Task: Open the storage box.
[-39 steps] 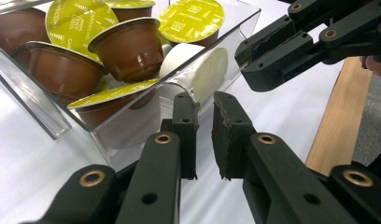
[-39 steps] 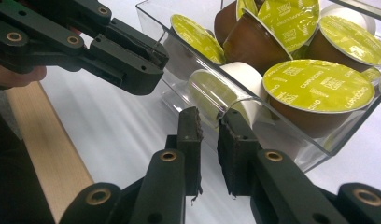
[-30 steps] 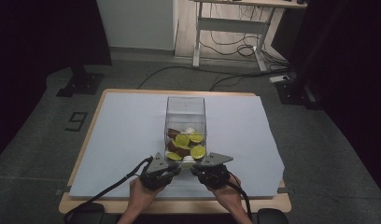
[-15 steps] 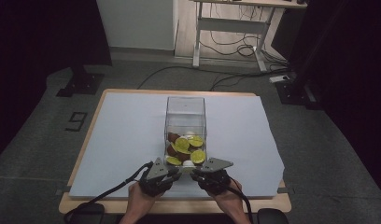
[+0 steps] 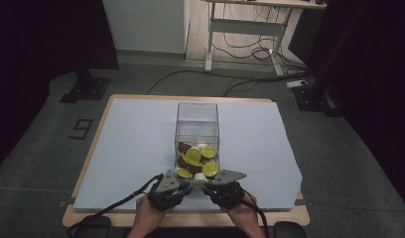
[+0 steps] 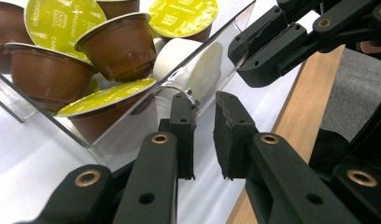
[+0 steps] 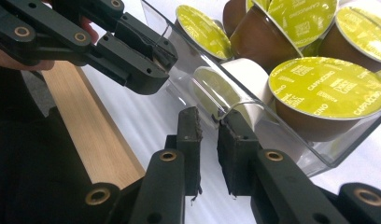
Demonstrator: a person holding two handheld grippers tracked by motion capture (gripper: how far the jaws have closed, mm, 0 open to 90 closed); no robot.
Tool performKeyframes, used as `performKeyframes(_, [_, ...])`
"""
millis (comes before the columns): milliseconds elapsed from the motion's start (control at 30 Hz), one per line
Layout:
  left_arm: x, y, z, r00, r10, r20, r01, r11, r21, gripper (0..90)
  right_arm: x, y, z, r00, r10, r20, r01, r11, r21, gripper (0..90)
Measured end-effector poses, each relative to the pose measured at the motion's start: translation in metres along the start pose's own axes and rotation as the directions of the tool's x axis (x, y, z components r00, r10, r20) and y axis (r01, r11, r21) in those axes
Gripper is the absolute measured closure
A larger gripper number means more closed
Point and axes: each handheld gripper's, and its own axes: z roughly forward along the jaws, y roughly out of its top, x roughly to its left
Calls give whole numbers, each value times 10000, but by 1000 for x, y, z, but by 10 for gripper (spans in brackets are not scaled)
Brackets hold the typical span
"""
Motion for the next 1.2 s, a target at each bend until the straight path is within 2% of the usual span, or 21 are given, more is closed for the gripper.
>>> performKeyframes(200, [1, -3, -1, 10000, -86, 51, 87, 9999, -144, 780, -1, -1, -2, 9999, 96, -78, -97, 9999, -71, 784])
performKeyframes(700, [9, -11, -14, 9998, -181, -8, 181, 9998, 106, 738, -8, -7, -11, 9996, 276, -98, -275, 9996, 22, 755])
performKeyframes(1200, [20, -16, -30, 9991, -284, -321, 288, 9995, 124, 731, -19, -12, -23, 9981, 578, 235, -582, 9981, 186, 751])
